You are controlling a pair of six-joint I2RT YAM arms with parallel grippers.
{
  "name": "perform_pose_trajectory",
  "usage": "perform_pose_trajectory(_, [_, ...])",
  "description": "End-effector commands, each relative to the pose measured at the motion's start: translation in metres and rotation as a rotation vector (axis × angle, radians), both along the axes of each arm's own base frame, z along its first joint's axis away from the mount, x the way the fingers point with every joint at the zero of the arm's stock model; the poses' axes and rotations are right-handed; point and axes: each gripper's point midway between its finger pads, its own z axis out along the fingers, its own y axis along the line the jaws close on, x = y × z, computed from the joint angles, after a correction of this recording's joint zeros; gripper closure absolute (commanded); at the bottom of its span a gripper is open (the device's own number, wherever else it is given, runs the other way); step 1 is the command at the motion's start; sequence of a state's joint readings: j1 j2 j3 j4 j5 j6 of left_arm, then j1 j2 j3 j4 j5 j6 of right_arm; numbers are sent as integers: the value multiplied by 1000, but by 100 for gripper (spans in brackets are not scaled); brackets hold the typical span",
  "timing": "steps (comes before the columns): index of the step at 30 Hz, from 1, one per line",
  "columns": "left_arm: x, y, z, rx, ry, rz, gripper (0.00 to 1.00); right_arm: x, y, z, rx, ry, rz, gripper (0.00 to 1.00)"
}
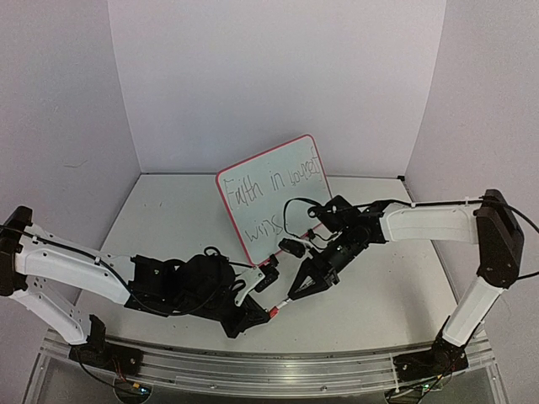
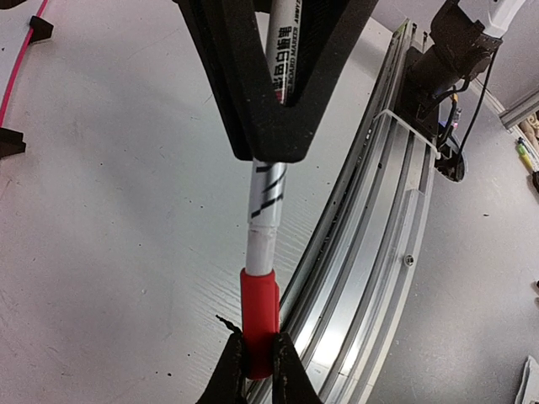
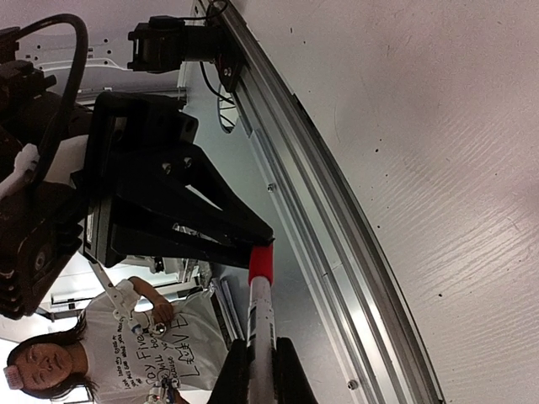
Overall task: Write a sentence on the whiteboard
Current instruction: Insert the whiteboard marker without the cap into the pen cap.
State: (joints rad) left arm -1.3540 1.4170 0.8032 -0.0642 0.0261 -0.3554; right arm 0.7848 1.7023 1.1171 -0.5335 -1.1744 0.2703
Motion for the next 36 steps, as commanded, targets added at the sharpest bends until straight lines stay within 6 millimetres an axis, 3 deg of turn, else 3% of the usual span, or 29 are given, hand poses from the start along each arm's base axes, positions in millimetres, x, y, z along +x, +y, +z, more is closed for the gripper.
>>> perform_pose_trajectory(1, [4,-14,34,-73,-57,-20,100,-4,11,5,27,-17,42,100])
perform_pose_trajectory(23, [30,-40,92,-198,-191,-31,100,-22,27,9,37,-29,107,100])
perform_pose_trajectory(36, [52,-57,136,-345,-286,-10,100,-31,33,6,38,-22,133,100])
